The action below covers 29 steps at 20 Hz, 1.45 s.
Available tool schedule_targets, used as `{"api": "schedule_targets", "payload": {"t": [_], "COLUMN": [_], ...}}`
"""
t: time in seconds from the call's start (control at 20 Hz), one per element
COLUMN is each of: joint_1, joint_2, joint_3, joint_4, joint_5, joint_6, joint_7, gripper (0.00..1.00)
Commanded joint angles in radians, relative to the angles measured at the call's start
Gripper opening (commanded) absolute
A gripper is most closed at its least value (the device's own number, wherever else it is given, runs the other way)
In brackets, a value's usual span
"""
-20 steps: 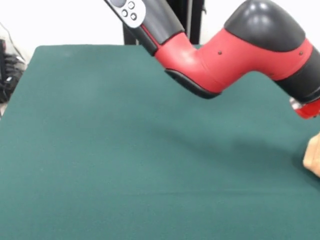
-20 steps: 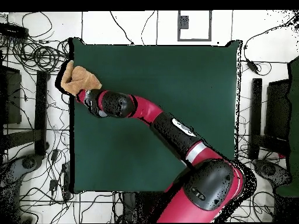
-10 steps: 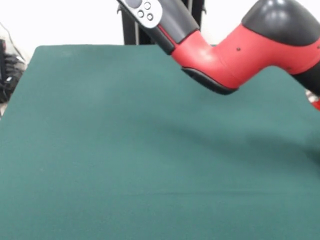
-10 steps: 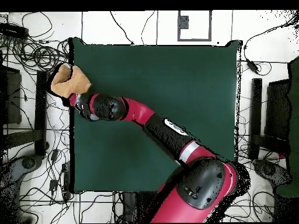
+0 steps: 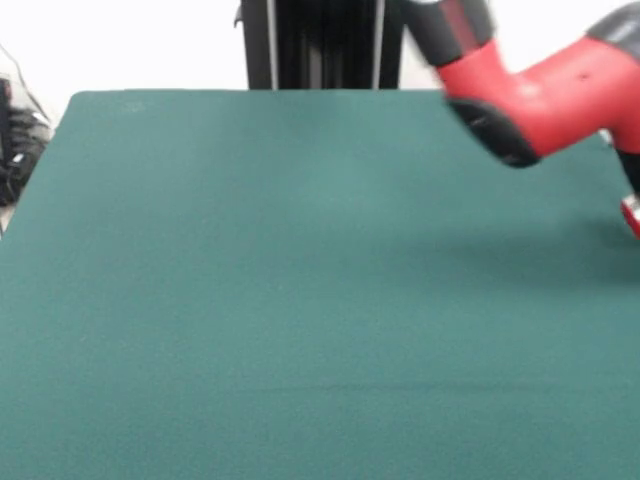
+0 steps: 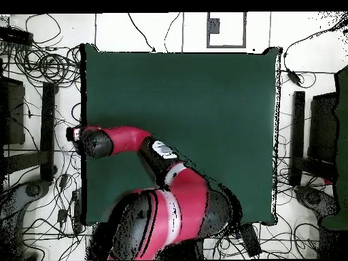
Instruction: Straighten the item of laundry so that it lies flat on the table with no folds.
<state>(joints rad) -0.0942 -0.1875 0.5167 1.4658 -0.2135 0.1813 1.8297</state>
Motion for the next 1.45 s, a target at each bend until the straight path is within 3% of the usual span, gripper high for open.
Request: {"api": "schedule_targets", "payload": {"t": [0.05, 0.1, 0.25, 0.75, 0.85, 0.95, 1.15, 1.45], "joint_1": [0.388, 0.480, 0.568, 0.548, 0.484, 0.302, 0.066, -0.013], "joint_2": [-0.018, 0.020, 0.069, 0.086, 0.053, -0.015, -0.038, -0.059], "joint_3": [-0.701, -0.847, -1.004, -1.001, -0.896, -0.625, -0.332, -0.277], "joint_4": [-0.275, -0.325, -0.361, -0.348, -0.303, -0.209, -0.094, -0.050], "joint_5": [0.000, 0.007, 0.042, 0.103, 0.113, 0.089, 0.134, 0.100], "joint_6": [0.015, 0.035, 0.044, -0.043, -0.106, -0.145, -0.064, -0.025], "joint_7": [0.327, 0.368, 0.394, 0.334, 0.317, 0.254, 0.207, 0.168], "gripper": [0.00, 0.00, 0.00, 0.00, 0.00, 0.00, 0.00, 0.00]}}
